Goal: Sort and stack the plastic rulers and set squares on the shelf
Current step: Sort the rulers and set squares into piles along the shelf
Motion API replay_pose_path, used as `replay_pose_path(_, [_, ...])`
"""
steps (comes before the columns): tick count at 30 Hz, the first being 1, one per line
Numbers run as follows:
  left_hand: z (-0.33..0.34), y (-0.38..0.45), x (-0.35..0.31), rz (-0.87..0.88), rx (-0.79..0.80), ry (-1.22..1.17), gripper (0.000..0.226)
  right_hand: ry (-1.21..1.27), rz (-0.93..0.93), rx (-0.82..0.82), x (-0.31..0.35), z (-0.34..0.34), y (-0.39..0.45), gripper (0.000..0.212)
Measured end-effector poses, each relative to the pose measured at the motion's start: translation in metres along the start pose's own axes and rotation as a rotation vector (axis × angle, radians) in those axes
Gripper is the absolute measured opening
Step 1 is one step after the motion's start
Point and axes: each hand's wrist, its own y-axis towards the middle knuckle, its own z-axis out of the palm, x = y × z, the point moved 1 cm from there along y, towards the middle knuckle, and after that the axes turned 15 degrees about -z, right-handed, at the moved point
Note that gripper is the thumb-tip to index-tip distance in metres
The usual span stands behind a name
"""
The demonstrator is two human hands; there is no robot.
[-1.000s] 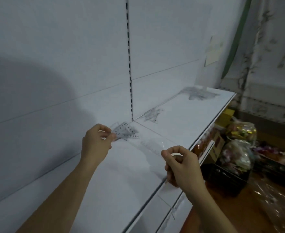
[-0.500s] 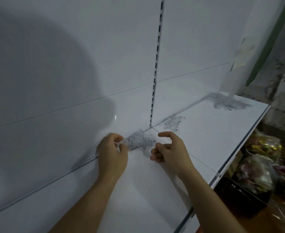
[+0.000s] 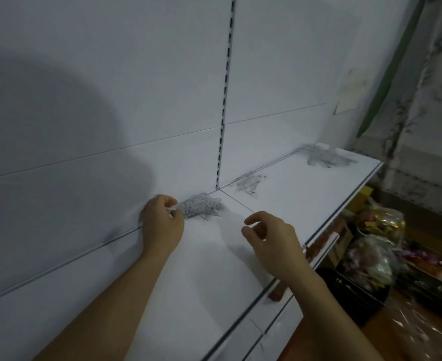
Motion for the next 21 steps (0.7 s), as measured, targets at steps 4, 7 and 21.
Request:
replay_pose_path(4, [-0.013, -0.009, -0.002, -0.082, 0.051, 0.063, 0.02, -0.21, -0.035, 0.167, 0.003, -0.038, -0.046, 0.042])
replay_pose_path(7, [-0.033, -0.029, -0.002, -0.093, 0.164, 0.159, 0.026, -0.27, -0.022, 0.254, 0.007, -0.059, -0.081, 0.056])
replay_pose_path(21, [-0.26, -0.159, 0.061, 0.093, 0.297, 0.945, 0.061, -0.035, -0.361, 0.499, 0.135, 0.049, -0.163, 0.065])
